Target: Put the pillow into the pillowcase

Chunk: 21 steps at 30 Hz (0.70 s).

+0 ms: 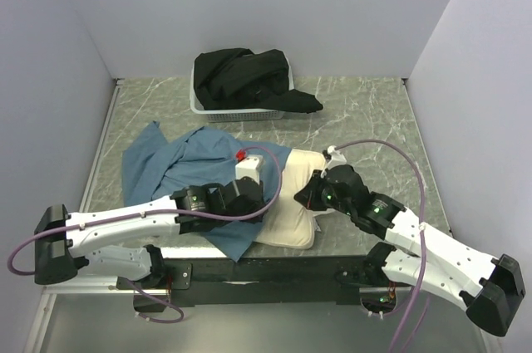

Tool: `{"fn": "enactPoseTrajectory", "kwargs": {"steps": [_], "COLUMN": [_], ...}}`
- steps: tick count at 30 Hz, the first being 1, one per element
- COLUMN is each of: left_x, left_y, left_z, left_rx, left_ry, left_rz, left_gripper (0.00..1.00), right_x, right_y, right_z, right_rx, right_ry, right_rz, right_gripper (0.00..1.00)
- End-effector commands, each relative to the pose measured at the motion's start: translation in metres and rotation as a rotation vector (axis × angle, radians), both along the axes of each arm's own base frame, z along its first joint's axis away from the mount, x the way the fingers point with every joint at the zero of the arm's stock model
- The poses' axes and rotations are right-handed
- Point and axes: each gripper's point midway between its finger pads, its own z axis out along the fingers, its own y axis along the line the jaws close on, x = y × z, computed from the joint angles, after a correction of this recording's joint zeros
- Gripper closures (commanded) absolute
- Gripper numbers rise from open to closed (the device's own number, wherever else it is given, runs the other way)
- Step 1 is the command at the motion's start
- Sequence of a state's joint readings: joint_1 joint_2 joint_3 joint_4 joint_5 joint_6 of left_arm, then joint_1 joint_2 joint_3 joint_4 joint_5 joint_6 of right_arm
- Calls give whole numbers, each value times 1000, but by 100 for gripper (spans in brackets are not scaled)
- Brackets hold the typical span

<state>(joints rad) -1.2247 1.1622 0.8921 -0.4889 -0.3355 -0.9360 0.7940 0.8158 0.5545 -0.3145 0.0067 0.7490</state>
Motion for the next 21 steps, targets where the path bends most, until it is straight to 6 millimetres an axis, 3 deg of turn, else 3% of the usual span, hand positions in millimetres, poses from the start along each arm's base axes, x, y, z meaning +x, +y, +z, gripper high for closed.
{"fn": "enactPoseTrajectory", "kwargs": {"steps": [1,2,4,5,7,8,10,11,13,14,16,21], "left_x": [6,11,21,25,39,44,62,67,81,86,99,115], "left_y": [-42,-43,-36,-30,-13,-3,14,21,34,38,47,37], "left_z": [93,133,177,231,256,289,305,322,341,346,356,364], "left_rx": [-196,-243,-271,-341,-310,-355,-349,-390,-449,-469,-510,-522], "left_ry": [-133,-192,-268,-333,-385,-428,-456,-467,-497,-506,-521,-542], "left_rz": [-100,-106,-65,-45,49,91,202,233,304,328,385,392], "left_gripper": [99,99,99,99,99,99,99,99,99,99,99,99], "right_x": [17,21,25,34,38,50,55,61,72,75,79,69], "right_y": [21,18,13,5,-3,-17,-33,-42,-71,-80,-101,-117], "right_z": [68,76,76,83,94,109,123,144,151,167,172,164], "right_rx": [127,117,98,103,137,156,157,160,127,138,133,206], "right_ry": [-143,-160,-151,-162,-160,-187,-201,-242,-235,-257,-239,-192], "right_rz": [30,23,13,-16,-21,-72,-114,-145,-261,-297,-381,-460], "right_gripper": [90,80,71,57,41,32,21,18,17,16,14,18]}}
